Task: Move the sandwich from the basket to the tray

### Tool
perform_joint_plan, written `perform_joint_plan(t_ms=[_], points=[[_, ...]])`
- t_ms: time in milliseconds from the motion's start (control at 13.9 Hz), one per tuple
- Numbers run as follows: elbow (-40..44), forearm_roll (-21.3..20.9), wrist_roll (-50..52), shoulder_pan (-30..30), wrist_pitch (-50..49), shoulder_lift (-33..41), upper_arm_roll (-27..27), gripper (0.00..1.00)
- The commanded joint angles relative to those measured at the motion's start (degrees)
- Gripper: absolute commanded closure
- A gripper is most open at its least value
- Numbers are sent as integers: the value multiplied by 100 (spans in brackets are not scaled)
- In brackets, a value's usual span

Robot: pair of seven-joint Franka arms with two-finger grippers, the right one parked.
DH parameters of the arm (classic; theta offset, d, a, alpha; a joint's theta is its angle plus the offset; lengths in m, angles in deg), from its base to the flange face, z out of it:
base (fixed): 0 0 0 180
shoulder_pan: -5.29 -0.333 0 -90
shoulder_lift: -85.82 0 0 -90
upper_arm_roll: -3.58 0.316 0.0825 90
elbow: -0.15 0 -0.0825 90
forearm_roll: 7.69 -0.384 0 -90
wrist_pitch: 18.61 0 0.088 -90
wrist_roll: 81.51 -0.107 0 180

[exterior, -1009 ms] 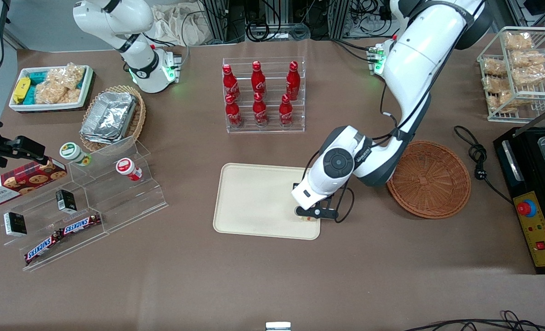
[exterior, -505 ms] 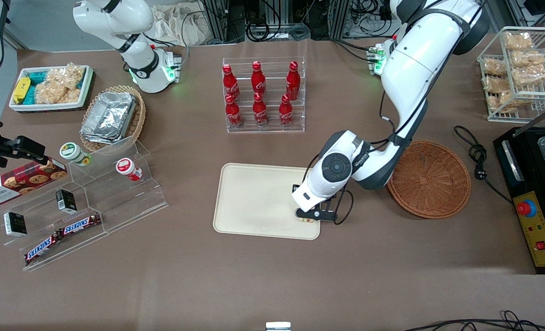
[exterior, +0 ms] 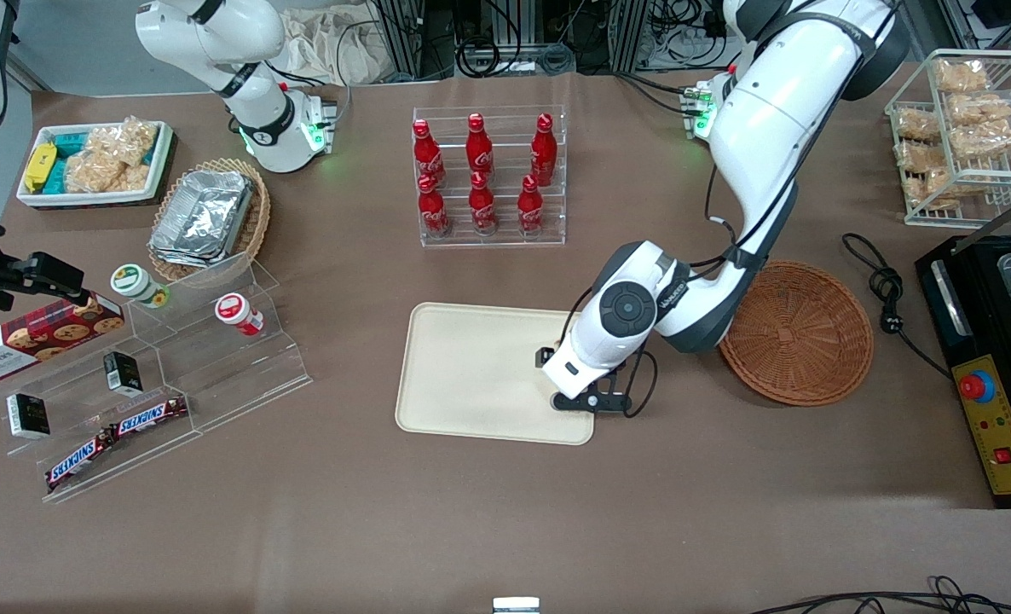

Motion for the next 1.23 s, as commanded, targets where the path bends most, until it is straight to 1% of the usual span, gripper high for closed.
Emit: perform_joint_plan(t_ms=[0,144,216,360,505,649,865,1009,1153], points=[[556,91,655,-145,-841,425,26,1],[611,100,632,-539,-1439,801,-9,1],[593,109,344,-698,-1746,1030,-9,2],[584,179,-743,-1049,-2545,1452,-9,2],[593,232,-1710,-1506,-3048,1760,-9,2],[585,451,-2572,-1981,-3304,2094,8,2],[593,417,-3576,-2535,-3498,2507,26,2],[593,416,-3964,-2782,-3490,2657,34,2],[602,399,-3948,-2949,-3498,2763,43,1]])
